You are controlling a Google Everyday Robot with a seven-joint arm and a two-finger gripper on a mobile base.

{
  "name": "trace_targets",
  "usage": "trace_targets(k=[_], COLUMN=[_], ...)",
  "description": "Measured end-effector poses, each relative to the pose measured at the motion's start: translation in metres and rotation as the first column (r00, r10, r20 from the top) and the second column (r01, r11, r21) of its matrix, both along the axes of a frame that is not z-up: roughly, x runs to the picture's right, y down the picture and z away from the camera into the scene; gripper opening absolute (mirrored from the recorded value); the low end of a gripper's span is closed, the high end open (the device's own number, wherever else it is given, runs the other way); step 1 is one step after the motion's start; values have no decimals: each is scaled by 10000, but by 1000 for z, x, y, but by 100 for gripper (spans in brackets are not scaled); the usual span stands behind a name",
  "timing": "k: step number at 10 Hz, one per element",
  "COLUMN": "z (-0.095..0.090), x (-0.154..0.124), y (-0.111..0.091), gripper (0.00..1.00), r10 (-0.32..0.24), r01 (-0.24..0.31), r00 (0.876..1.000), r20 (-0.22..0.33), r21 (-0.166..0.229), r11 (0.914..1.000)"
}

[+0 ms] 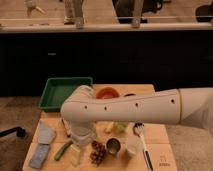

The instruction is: Place eraser in red bowl

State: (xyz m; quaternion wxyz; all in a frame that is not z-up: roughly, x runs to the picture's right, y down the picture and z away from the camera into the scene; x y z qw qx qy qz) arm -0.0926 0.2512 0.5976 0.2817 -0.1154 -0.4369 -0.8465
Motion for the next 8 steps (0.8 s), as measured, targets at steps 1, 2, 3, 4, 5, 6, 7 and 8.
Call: trace_targets(k=[1,2,3,4,5,6,7,8], z=[1,5,8,14,19,28,34,41], x=[-7,-16,-25,-33,-37,-49,-55,-58], y=[-1,-4,-6,-9,-12,-15,-18,-22], gripper=[80,80,80,80,80,80,80,80], r10=[119,188,205,195,164,142,109,86], r01=[-119,-188,-205,-194,-161,-137,-101,-76], r00=[9999,9998,9998,9997,9997,9996,9997,9997], r20=[-19,-61,-71,-118,-201,-224,-234,-229], r21=[-20,-11,20,70,124,217,327,455], r11=[9999,9998,9998,9998,9998,9997,9994,9989])
